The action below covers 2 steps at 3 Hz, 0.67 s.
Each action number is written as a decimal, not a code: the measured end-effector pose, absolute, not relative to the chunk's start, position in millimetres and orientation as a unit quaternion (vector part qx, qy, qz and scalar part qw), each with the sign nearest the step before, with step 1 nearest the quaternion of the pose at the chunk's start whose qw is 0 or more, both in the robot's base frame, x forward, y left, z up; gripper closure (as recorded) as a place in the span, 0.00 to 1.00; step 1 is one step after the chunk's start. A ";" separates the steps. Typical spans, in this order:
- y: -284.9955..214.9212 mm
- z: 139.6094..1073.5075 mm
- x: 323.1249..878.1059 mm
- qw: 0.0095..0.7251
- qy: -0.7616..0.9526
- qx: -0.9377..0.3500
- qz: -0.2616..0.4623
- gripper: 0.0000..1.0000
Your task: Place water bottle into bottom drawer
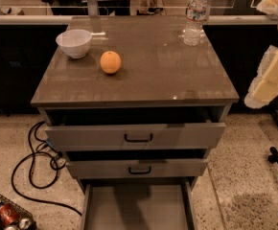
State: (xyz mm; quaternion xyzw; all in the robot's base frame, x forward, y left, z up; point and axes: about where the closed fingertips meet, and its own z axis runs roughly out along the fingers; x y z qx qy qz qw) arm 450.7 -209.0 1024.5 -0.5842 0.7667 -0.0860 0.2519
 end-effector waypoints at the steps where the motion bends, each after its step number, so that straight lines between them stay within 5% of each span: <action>1: -231.9 1031.5 496.6 0.331 0.766 -0.544 -0.086 0.00; 2: -251.3 1040.5 547.8 0.416 0.758 -0.496 -0.076 0.00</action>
Offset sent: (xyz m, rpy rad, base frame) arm 0.1789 -0.0754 0.0351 0.4922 -0.4759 -0.1628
